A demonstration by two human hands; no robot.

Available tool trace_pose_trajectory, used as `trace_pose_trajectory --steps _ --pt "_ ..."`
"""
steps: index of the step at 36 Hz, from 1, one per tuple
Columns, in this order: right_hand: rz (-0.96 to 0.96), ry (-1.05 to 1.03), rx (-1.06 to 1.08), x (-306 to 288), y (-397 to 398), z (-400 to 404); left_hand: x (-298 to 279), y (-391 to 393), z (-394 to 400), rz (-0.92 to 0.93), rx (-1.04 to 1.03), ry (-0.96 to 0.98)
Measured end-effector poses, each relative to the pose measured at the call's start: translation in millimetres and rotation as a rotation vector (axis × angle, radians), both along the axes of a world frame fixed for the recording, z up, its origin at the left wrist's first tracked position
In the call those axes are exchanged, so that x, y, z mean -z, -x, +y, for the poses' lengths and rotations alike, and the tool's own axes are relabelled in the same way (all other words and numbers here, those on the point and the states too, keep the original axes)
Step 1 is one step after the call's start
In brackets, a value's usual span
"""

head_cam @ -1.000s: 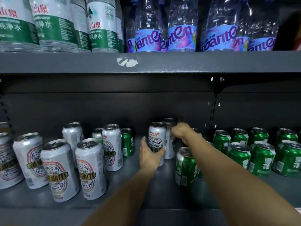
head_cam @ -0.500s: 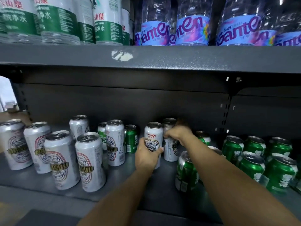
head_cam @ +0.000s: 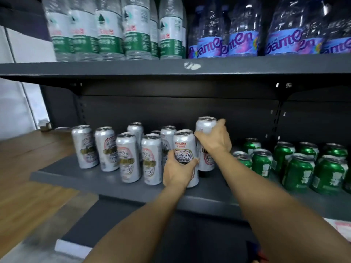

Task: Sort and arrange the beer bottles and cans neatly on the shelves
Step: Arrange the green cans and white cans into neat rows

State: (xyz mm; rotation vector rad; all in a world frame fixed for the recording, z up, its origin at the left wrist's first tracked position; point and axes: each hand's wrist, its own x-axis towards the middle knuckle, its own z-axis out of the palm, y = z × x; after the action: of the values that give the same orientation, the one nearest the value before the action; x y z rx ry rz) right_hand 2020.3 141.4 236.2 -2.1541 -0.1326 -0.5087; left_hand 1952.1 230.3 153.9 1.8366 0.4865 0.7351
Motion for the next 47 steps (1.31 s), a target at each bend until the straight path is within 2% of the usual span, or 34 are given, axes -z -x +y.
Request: trace_pose_trajectory --steps 7,15,19,29,36,47 --pt "-0.166 0.025 0.053 13.2 81.7 31.4 -3.0 84.7 39.7 0.037 0.003 -0.07" --pt "-0.166 0.006 -0.1 22.8 148.6 110.8 0.2 153.0 116.9 0.009 -0.139 0.01" --pt "-0.156 0.024 -0.17 30.2 163.6 160.0 1.3 168.9 164.8 0.006 -0.218 -0.011" --pt "-0.203 0.016 -0.288 32.3 147.2 269.8 -13.2 147.1 281.7 -0.066 -0.339 -0.066" --pt "-0.13 0.085 -0.321 31.1 129.4 327.1 -18.5 124.3 346.8 -0.058 -0.365 -0.041" --pt "-0.069 0.137 -0.197 38.0 125.5 375.1 -10.2 103.2 411.7 0.028 -0.267 -0.08"
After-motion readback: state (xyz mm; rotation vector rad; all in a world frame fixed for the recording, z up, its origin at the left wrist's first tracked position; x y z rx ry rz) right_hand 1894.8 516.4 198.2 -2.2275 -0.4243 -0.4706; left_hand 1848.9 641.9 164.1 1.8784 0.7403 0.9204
